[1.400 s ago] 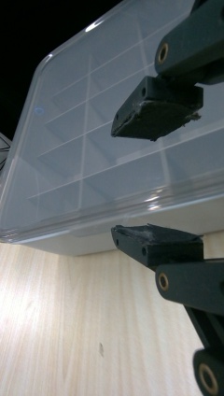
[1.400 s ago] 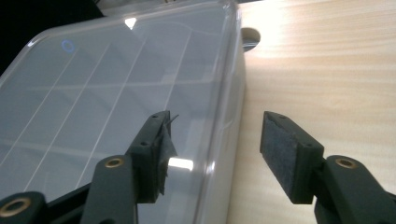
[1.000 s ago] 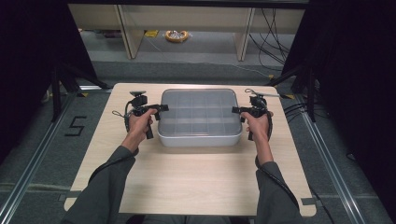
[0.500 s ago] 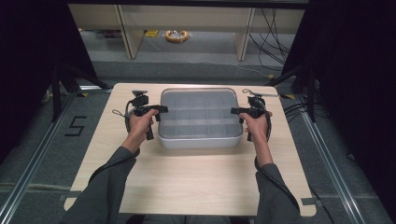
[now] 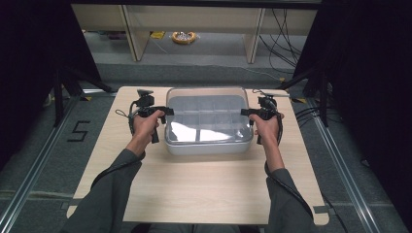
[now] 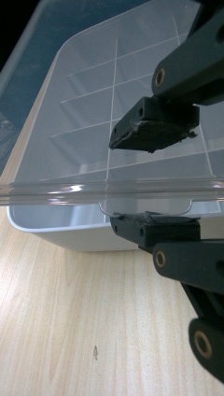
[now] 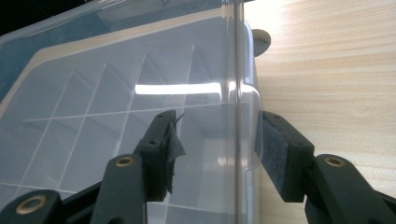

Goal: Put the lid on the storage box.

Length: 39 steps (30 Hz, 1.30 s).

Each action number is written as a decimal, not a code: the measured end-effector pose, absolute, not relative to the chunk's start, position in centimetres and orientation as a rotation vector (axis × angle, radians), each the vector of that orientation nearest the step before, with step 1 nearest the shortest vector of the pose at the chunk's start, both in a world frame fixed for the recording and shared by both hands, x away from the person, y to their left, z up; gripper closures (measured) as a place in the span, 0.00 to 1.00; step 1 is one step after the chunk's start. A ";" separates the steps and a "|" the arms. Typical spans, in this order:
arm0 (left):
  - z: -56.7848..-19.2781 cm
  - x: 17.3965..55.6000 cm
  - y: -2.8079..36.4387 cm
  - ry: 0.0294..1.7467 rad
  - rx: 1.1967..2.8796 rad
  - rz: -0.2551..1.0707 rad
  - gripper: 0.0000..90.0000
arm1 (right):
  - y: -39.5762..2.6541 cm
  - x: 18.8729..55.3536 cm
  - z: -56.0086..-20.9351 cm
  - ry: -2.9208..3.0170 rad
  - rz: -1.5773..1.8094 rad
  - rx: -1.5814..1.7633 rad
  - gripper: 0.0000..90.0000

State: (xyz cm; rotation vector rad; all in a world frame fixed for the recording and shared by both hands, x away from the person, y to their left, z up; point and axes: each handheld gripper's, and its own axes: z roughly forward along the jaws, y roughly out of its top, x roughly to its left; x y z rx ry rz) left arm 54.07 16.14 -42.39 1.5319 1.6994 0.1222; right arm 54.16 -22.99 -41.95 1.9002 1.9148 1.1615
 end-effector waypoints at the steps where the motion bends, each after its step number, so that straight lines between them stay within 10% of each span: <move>1: -42.4 54.1 16.1 1.701 1.535 0.119 0.63 | -22.8 54.0 -41.7 1.903 1.151 1.937 0.59; 39: -43.8 54.7 15.9 1.756 1.549 0.066 0.60 | -23.7 54.4 -43.2 1.868 1.187 1.988 0.65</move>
